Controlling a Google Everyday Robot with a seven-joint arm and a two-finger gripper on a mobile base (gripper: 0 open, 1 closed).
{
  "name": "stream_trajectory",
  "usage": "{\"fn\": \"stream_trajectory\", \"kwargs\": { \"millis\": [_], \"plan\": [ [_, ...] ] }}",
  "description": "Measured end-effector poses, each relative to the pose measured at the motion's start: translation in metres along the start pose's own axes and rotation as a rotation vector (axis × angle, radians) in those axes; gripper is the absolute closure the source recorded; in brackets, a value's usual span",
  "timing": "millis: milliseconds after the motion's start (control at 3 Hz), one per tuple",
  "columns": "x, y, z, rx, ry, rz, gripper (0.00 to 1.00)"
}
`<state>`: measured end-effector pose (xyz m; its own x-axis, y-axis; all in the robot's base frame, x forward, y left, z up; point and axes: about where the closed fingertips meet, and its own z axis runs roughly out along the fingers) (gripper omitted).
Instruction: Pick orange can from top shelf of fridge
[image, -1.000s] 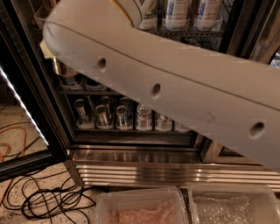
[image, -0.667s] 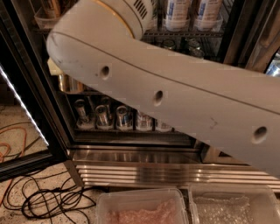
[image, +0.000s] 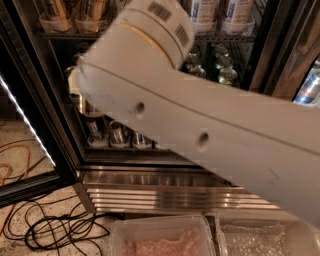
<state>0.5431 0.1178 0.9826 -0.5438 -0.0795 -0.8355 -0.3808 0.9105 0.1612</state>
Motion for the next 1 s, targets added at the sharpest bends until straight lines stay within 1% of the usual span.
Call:
{"fn": "stream_trajectory", "kwargs": {
  "millis": [333,667,1000],
  "plan": [
    [0.055,-0.026,-0.022,0.033,0.008,0.219,1.00],
    [0.120,-0.074,-0.041,0.122,0.045,0.419,1.00],
    [0.167,-0.109,-0.044,0.180,0.105,0.508,1.00]
  ]
}}
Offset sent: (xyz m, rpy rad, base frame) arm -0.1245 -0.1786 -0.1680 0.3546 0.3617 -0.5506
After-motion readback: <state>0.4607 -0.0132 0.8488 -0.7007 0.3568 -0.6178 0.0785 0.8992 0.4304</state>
